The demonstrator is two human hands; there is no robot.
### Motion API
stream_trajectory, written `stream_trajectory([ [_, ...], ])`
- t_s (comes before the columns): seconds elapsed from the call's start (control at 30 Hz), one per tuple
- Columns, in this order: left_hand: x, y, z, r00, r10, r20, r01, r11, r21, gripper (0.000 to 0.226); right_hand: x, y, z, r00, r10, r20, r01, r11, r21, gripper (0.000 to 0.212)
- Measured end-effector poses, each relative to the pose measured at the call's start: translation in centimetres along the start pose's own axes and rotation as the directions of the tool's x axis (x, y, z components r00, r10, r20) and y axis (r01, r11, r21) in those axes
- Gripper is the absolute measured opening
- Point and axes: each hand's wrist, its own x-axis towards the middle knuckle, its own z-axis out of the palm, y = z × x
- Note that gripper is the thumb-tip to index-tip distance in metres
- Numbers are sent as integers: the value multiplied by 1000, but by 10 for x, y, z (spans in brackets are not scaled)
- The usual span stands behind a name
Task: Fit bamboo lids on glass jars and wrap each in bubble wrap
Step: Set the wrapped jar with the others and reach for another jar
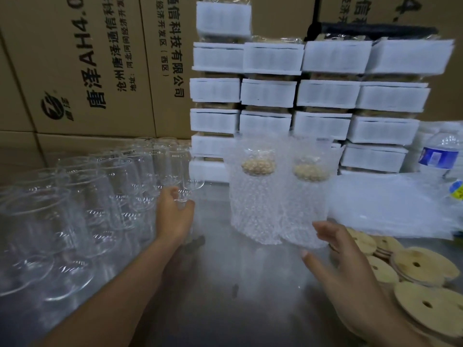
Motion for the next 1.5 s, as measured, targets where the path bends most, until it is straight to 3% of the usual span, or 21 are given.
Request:
stream_trajectory([
  [0.17,44,15,4,997,39,66,-46,992,120,75,-4,11,-4,999,-23,-44,19,997,-78,54],
  [0.33,77,36,21,998,-10,64,-6,970,244,82,4,16,-2,996,-46,-72,35,989,-141,58],
  [0.47,89,33,31,995,-98,-13,94,904,417,74,5,17,1,995,-50,-87,40,993,-115,63],
  [0.57,94,30,36,996,-41,-80,73,893,444,53,5,16,0,994,-62,-92,52,992,-116,74],
  [0.73,91,29,35,995,40,-88,0,908,418,30,6,13,0,994,-89,-66,83,993,-89,64],
  [0.9,82,50,8,986,159,-49,-135,937,322,25,8,10,-2,996,-85,-37,84,996,-21,68],
  [1.07,42,114,-36,949,309,-56,-304,949,82,27,12,0,-7,994,-112,-20,112,994,20,47],
  [1.23,-49,159,-71,915,394,93,-380,915,-133,34,2,-12,-8,996,-88,22,84,987,138,42],
  [1.3,-81,163,-68,882,435,183,-398,894,-206,32,-1,-18,-10,986,-105,130,75,974,215,55],
  [1.4,-122,153,-48,846,418,332,-331,898,-288,31,-3,-23,-11,951,-102,293,9,953,303,92],
  [1.5,-152,139,-22,810,355,467,-214,920,-327,35,-8,-22,-9,938,-89,334,-30,942,336,107],
])
